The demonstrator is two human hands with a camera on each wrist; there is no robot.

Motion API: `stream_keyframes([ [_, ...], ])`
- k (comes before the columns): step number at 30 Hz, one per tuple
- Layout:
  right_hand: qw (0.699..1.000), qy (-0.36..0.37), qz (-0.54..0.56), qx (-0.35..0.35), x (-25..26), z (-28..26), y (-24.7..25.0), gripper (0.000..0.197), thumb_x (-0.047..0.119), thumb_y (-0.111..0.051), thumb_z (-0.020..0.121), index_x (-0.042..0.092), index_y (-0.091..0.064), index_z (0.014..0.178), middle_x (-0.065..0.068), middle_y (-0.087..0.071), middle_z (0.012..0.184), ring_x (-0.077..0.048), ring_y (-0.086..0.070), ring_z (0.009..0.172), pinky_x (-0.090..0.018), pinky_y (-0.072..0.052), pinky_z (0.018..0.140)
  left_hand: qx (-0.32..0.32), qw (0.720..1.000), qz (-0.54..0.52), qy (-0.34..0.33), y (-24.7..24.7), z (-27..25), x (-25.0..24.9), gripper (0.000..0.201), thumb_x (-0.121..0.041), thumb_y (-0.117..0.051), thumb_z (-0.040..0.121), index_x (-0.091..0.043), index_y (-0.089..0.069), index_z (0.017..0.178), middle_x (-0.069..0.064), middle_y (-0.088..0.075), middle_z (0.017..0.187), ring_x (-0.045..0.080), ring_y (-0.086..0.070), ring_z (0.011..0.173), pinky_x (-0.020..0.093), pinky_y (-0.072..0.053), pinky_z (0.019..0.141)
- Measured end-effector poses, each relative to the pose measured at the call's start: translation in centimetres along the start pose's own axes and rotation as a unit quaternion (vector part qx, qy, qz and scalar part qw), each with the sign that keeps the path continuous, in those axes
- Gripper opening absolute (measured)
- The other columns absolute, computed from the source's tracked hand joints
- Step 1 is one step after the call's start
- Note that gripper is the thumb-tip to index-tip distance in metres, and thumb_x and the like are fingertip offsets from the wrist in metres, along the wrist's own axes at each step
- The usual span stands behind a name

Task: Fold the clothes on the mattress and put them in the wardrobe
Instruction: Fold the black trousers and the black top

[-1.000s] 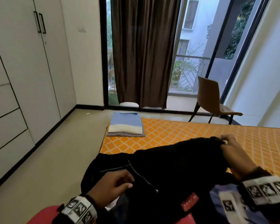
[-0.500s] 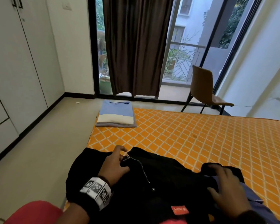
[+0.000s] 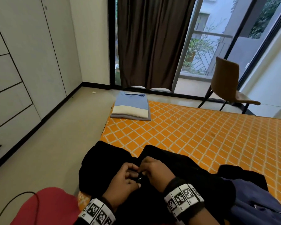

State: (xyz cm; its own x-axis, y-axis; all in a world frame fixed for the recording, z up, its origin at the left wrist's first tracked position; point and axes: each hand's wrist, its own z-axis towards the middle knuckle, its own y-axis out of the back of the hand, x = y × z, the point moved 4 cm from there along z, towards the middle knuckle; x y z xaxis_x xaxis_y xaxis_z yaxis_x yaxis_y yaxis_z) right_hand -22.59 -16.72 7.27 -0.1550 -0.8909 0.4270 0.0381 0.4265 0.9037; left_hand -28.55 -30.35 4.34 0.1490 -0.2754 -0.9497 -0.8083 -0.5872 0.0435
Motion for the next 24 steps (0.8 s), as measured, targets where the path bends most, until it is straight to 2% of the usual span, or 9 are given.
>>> stream_keyframes([
  [4, 0.997, -0.057, -0.010, -0.052, -1.0, -0.2, 0.5, 0.016, 0.010, -0.060, 0.089, 0.015, -0.071, 0.100, -0.005, -0.062, 0.105, -0.024, -0.059, 0.100, -0.024, -0.039, 0.075, -0.034, 0.997, -0.067, 0.031, -1.0, 1.0, 0.0, 0.027, 0.011, -0.049, 0.090, -0.007, -0.056, 0.108, 0.016, -0.061, 0.102, 0.024, -0.056, 0.079, 0.029, -0.044, 0.066],
  [7, 0.995, -0.068, -0.025, -0.062, -1.2, -0.4, 0.8, 0.013, 0.009, -0.058, 0.088, 0.015, -0.069, 0.093, -0.005, -0.064, 0.100, -0.023, -0.059, 0.095, -0.026, -0.040, 0.073, -0.046, 0.996, -0.068, 0.029, -1.5, 1.4, -0.1, 0.017, 0.007, -0.046, 0.095, -0.004, -0.056, 0.104, 0.014, -0.059, 0.088, 0.017, -0.050, 0.062, 0.025, -0.040, 0.054],
  [9, 0.996, -0.039, -0.037, -0.078, -0.7, -0.4, 0.8, 0.010, 0.008, -0.057, 0.087, 0.015, -0.064, 0.089, -0.003, -0.061, 0.096, -0.024, -0.060, 0.087, -0.030, -0.042, 0.068, -0.070, 0.991, -0.097, 0.061, -1.2, 1.7, -0.5, 0.012, -0.011, -0.051, 0.099, -0.005, -0.054, 0.090, 0.007, -0.052, 0.066, 0.012, -0.040, 0.046, 0.022, -0.032, 0.043],
  [12, 0.989, 0.035, -0.088, -0.111, 1.3, -0.8, 0.5, 0.013, 0.013, -0.061, 0.075, 0.021, -0.058, 0.084, 0.006, -0.055, 0.083, -0.013, -0.057, 0.065, -0.020, -0.035, 0.047, -0.045, 0.989, -0.015, 0.138, 0.1, 3.2, -0.6, 0.052, -0.054, -0.053, 0.093, -0.015, -0.045, 0.059, 0.000, -0.034, 0.050, 0.012, -0.029, 0.038, 0.019, -0.023, 0.041],
  [15, 0.964, 0.103, -0.182, -0.165, 3.2, -1.2, -0.3, 0.015, 0.027, -0.050, 0.076, 0.025, -0.060, 0.087, 0.009, -0.053, 0.083, -0.009, -0.052, 0.065, -0.018, -0.036, 0.043, 0.017, 0.983, 0.095, 0.159, 0.5, 4.4, -2.2, 0.043, -0.026, -0.052, 0.095, -0.018, -0.039, 0.055, 0.003, -0.032, 0.056, 0.013, -0.028, 0.045, 0.026, -0.022, 0.049],
  [17, 0.951, 0.090, -0.220, -0.196, 3.6, -1.3, -0.1, 0.012, 0.029, -0.056, 0.075, 0.024, -0.063, 0.084, 0.007, -0.050, 0.088, -0.013, -0.050, 0.068, -0.021, -0.036, 0.049, 0.018, 0.975, 0.129, 0.178, 0.7, 5.5, -3.4, 0.025, -0.010, -0.047, 0.095, -0.010, -0.054, 0.071, 0.012, -0.050, 0.071, 0.020, -0.048, 0.060, 0.030, -0.033, 0.057],
  [19, 0.946, 0.043, -0.235, -0.219, 3.6, -1.2, 0.7, 0.012, 0.028, -0.069, 0.068, 0.025, -0.065, 0.079, 0.006, -0.046, 0.092, -0.016, -0.051, 0.069, -0.024, -0.039, 0.053, 0.040, 0.959, 0.254, 0.116, 0.7, 6.4, -5.9, 0.016, -0.013, -0.050, 0.096, -0.003, -0.062, 0.094, 0.016, -0.064, 0.089, 0.031, -0.060, 0.080, 0.034, -0.039, 0.067],
  [22, 0.952, -0.006, -0.221, -0.212, 2.8, -1.4, 1.9, 0.028, 0.020, -0.086, 0.054, 0.026, -0.063, 0.069, 0.006, -0.053, 0.081, -0.014, -0.052, 0.059, -0.022, -0.031, 0.047, -0.015, 0.966, 0.245, 0.078, 1.5, 9.0, -7.7, 0.029, -0.021, -0.060, 0.092, -0.007, -0.056, 0.067, 0.007, -0.057, 0.052, 0.025, -0.058, 0.053, 0.030, -0.043, 0.056],
  [24, 0.959, -0.021, -0.210, -0.191, 2.2, -1.5, 2.7, 0.037, 0.018, -0.089, 0.049, 0.029, -0.057, 0.064, 0.009, -0.050, 0.075, -0.010, -0.046, 0.052, -0.013, -0.014, 0.048, -0.042, 0.963, 0.249, 0.093, 1.5, 10.4, -8.1, 0.033, -0.024, -0.061, 0.093, -0.009, -0.051, 0.065, 0.007, -0.054, 0.051, 0.024, -0.057, 0.051, 0.029, -0.046, 0.055],
])
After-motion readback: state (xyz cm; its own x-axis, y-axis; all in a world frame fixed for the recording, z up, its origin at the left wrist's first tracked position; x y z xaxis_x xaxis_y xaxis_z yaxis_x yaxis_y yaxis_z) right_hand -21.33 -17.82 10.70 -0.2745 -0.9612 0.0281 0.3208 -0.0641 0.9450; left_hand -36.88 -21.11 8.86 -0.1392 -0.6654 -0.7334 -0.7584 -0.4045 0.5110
